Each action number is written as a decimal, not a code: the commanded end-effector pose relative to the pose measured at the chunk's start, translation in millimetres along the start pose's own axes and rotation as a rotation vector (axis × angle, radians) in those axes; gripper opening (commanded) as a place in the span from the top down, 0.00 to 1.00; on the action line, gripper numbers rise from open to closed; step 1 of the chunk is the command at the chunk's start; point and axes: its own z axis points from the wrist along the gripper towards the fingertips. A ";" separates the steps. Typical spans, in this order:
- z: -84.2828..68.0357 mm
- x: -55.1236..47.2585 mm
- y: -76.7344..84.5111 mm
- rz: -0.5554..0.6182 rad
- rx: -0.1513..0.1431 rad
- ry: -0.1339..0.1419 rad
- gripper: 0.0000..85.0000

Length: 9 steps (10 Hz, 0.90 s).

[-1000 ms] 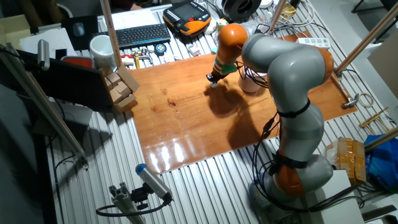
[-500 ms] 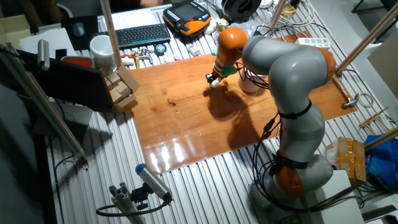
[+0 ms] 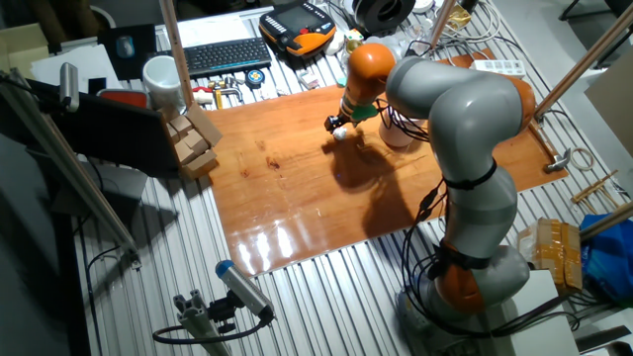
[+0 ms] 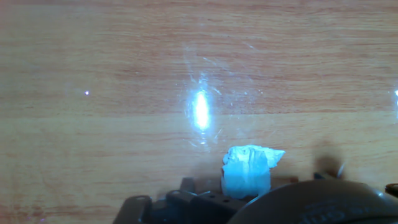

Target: Put the garbage in the trash can

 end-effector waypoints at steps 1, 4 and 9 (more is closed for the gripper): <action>0.0 0.4 1.1 -0.006 0.005 0.000 0.00; 3.5 1.1 2.3 -0.024 0.011 0.008 0.00; 26.5 4.9 -1.5 -0.025 -0.006 -0.007 0.00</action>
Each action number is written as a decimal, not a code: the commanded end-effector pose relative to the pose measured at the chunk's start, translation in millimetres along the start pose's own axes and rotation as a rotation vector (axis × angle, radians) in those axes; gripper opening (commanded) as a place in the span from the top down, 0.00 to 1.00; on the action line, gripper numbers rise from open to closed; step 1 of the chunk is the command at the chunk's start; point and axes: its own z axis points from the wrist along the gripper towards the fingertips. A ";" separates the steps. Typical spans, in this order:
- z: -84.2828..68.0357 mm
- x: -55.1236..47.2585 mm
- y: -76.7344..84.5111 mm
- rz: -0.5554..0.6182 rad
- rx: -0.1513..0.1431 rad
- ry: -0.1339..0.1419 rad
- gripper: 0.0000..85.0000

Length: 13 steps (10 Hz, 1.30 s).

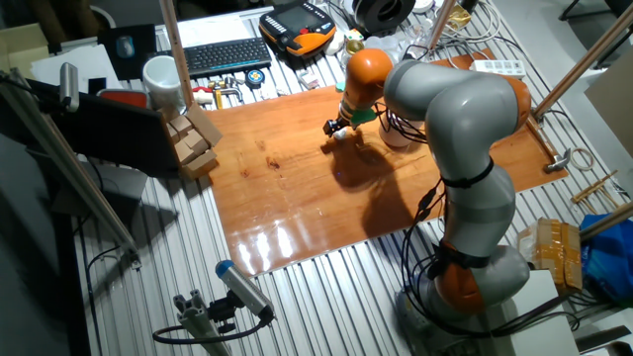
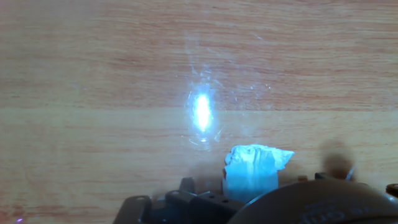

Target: Put the garbage in the trash can

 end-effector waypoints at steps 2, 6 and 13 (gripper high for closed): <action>2.9 0.8 0.2 -0.001 0.002 -0.001 0.00; 11.8 3.1 2.3 0.001 -0.001 -0.011 0.00; 15.2 4.1 4.4 -0.011 -0.009 -0.002 0.20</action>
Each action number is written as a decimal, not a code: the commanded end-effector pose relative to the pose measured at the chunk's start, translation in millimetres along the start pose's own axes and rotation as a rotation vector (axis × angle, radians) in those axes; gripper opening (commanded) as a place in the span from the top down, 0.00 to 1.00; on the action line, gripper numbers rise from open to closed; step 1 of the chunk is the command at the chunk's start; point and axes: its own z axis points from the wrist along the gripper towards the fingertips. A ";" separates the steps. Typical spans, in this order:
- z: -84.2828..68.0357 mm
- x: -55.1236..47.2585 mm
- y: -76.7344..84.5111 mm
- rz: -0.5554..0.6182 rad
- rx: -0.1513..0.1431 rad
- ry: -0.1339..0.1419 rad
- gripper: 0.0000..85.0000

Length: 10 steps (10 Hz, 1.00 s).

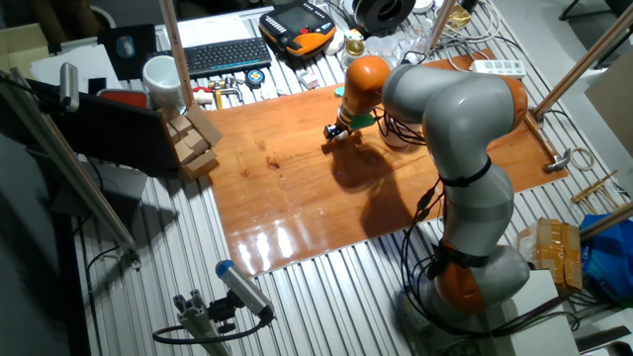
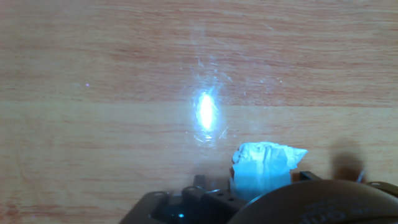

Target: Put the garbage in the trash can

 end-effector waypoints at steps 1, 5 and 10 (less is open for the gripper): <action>0.1 -0.2 0.2 -0.003 -0.002 0.005 0.20; -1.7 -2.1 0.4 -0.023 -0.011 0.035 0.40; -4.6 -4.0 0.6 -0.033 -0.018 0.035 0.60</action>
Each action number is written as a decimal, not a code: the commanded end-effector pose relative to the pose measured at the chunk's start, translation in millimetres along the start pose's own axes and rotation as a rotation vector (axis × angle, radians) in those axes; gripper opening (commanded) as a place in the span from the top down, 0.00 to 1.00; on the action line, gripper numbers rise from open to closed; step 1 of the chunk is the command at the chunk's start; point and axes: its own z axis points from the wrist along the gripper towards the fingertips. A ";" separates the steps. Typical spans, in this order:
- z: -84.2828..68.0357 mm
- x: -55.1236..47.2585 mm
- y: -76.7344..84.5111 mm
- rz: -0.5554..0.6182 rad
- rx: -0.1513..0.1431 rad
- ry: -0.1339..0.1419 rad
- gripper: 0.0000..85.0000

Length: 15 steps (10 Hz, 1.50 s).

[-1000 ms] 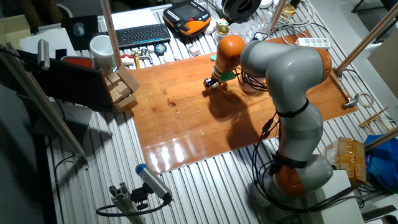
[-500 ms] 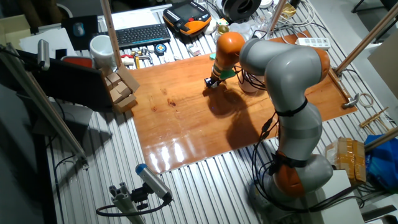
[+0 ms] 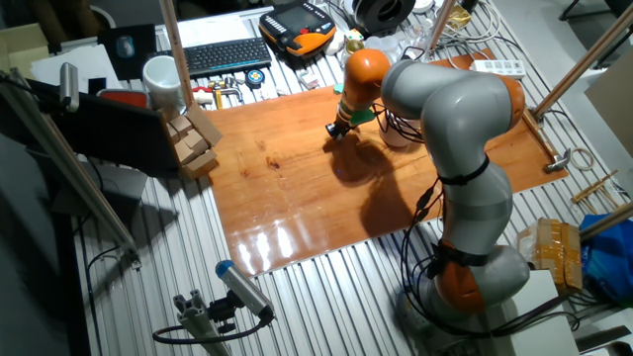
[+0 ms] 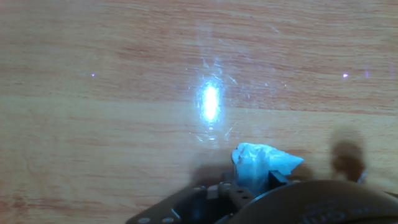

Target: Put the garbage in the trash can

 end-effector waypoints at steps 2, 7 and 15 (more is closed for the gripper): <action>0.0 -0.1 0.0 -0.002 -0.004 -0.003 0.80; 1.0 -0.4 1.2 0.010 0.009 -0.019 1.00; -63.2 -0.2 -3.2 0.020 0.008 0.018 1.00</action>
